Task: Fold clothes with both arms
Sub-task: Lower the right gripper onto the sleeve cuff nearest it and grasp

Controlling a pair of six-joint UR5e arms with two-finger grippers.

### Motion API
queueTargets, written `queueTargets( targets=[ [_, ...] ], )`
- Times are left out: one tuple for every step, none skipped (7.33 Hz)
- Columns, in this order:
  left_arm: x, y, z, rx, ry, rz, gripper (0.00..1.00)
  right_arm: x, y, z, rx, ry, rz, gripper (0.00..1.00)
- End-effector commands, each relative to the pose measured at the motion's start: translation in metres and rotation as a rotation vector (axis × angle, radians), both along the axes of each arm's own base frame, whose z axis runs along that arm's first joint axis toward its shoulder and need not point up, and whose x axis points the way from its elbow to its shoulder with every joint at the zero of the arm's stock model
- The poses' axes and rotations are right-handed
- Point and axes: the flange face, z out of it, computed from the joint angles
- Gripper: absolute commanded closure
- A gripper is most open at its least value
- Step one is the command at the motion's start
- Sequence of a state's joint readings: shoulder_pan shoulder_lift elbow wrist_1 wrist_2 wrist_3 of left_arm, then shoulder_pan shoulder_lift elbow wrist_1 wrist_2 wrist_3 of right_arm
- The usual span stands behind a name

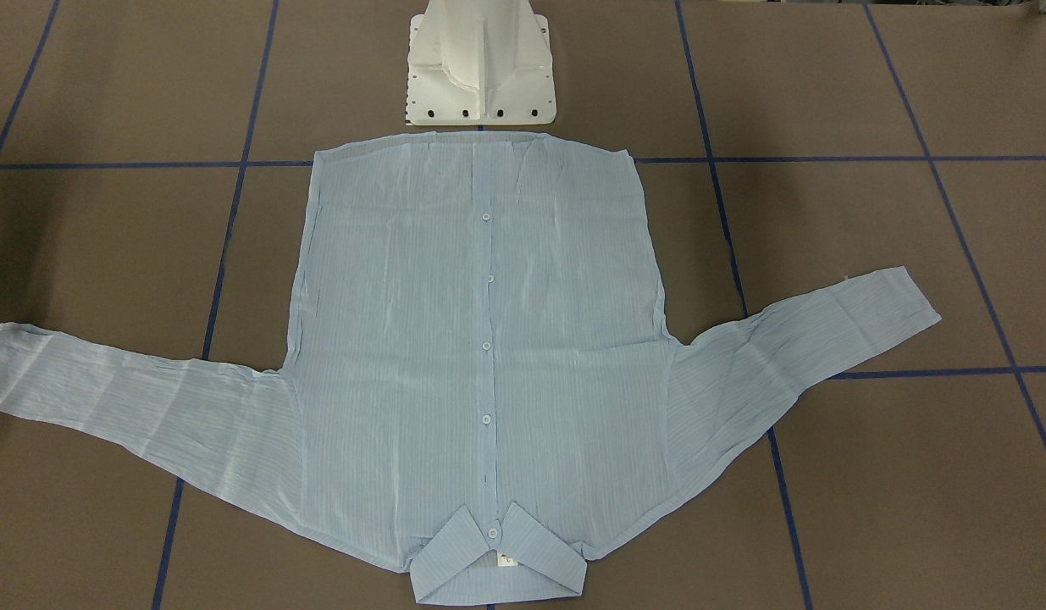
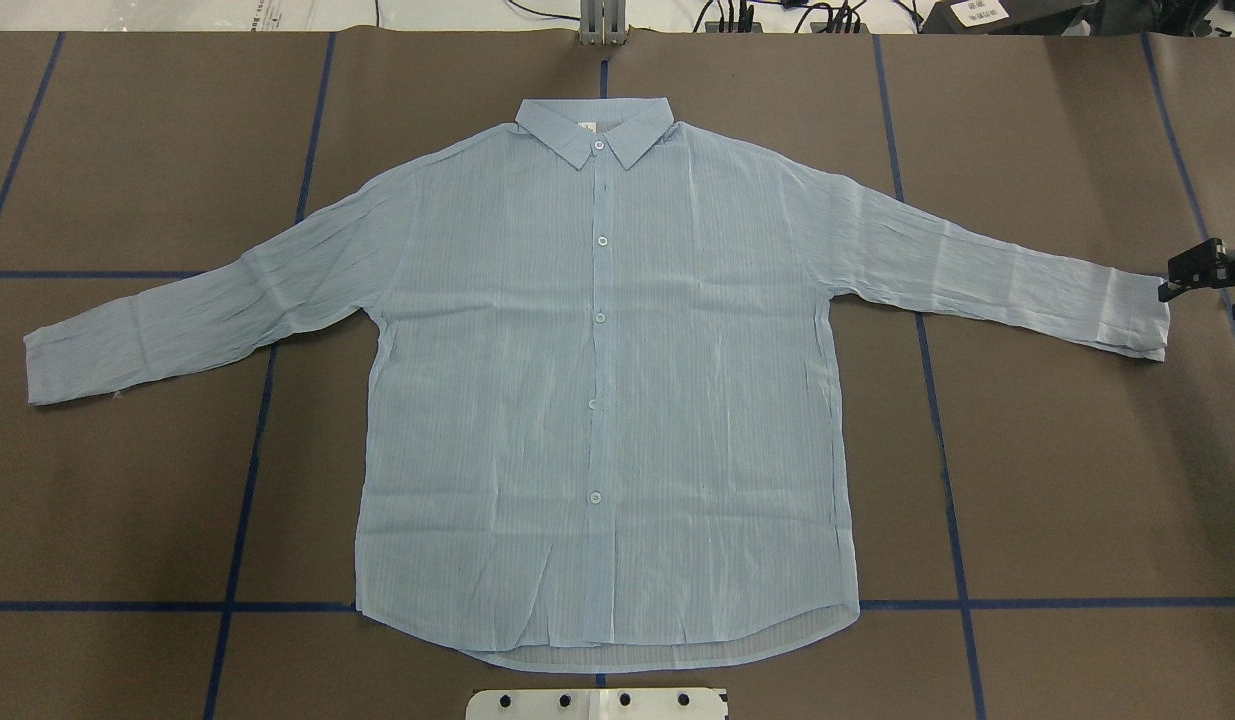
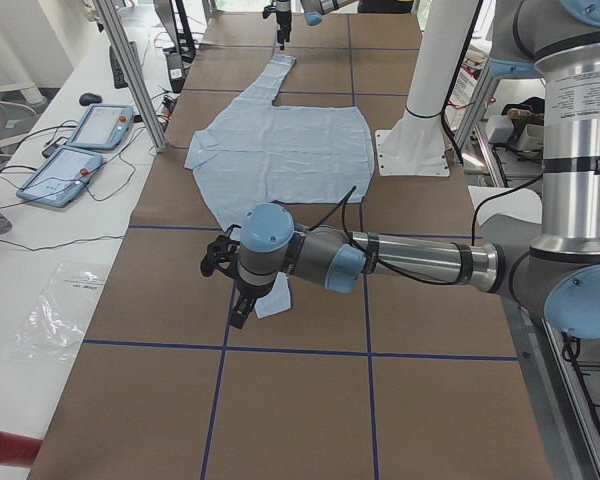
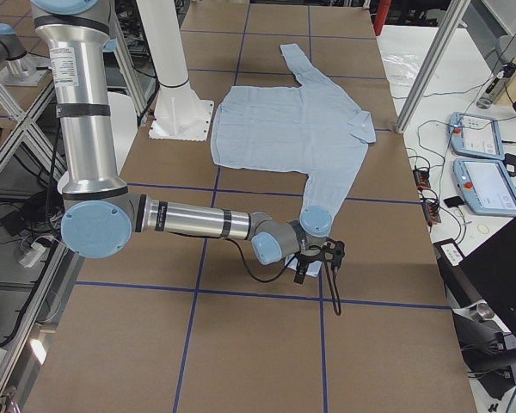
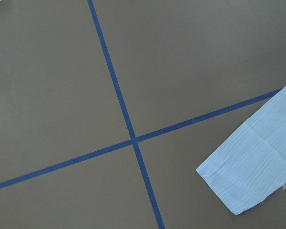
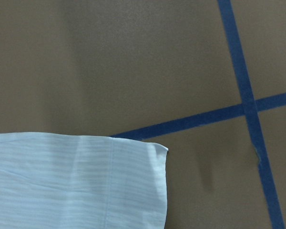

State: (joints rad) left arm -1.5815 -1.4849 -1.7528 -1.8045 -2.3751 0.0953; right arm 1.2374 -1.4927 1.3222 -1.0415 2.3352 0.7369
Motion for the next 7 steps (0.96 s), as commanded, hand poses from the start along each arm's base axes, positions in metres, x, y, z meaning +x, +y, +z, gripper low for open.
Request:
queueTargets(
  targets=[
    [0.0,-0.001,-0.001,0.001,0.001,0.0,0.0,-0.004,0.007,0.004,0.014,-0.021,0.015,0.0],
    [0.0,-0.001,-0.001,0.003,0.001,0.0,0.0,-0.018,0.011,0.004,-0.004,-0.021,0.009,0.0],
    [0.0,-0.002,-0.002,0.003,0.0,-0.001,0.0,-0.03,0.013,0.003,-0.02,-0.019,0.005,0.0],
    [0.0,-0.002,-0.002,0.002,0.001,-0.001,0.0,-0.039,0.015,0.0,-0.04,-0.021,0.014,0.03],
    [0.0,-0.002,-0.002,0.003,0.001,-0.001,0.0,-0.04,0.014,0.0,-0.04,-0.021,0.013,0.09],
    [0.0,-0.002,-0.002,0.003,0.001,-0.001,0.0,-0.039,0.016,0.002,-0.045,-0.019,0.014,0.15],
    [0.0,-0.002,-0.003,0.005,0.001,-0.001,0.0,-0.039,0.017,0.003,-0.046,-0.019,0.014,0.19]
  ],
)
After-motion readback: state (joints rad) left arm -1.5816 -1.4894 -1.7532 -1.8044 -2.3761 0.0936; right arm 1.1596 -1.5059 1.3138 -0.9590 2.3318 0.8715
